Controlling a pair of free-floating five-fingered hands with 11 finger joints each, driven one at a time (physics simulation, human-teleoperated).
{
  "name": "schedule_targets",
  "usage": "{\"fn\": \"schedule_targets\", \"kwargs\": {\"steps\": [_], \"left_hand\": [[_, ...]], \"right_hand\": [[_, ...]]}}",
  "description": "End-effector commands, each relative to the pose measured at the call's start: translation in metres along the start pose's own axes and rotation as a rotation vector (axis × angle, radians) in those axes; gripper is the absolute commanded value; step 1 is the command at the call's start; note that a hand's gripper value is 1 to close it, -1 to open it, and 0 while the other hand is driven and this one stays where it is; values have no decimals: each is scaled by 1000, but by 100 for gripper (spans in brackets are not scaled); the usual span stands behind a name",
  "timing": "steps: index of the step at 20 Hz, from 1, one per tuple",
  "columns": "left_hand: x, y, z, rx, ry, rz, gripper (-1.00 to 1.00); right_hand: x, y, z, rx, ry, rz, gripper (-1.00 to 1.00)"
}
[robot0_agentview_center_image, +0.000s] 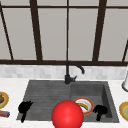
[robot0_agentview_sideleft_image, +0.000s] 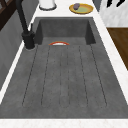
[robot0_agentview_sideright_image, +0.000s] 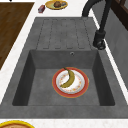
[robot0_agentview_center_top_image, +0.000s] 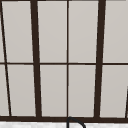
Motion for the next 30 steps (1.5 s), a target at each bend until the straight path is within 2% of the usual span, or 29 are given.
{"fn": "schedule_targets", "kwargs": {"steps": [1,4,9,10,13,16,20,21,23,26,30], "left_hand": [[-9,0,21,-9,-10,19,-100],[-21,3,36,2,-6,48,-100],[-40,-2,65,-2,-16,53,-100],[-42,-7,71,-5,-19,35,-100],[-48,-22,96,-4,-14,31,-100],[-54,-36,118,-17,-5,38,-100],[-65,-59,148,-31,0,64,-100],[-69,-67,155,-16,-5,69,-100],[-79,-77,169,-7,-16,65,-100],[-99,-86,184,-16,-41,52,-100],[-126,-100,205,-18,-47,40,-100]], "right_hand": [[0,0,0,0,0,0,0],[0,0,0,0,0,-1,0],[0,0,0,-1,0,-1,0],[0,0,0,-1,0,-1,0],[0,0,0,-1,1,-2,0],[0,0,0,-1,1,-2,0],[0,0,0,-1,1,-2,0],[0,0,0,-1,1,-2,0],[0,0,0,-1,1,-2,0],[0,0,0,-1,1,-2,0],[0,0,0,-1,1,-2,0]]}}
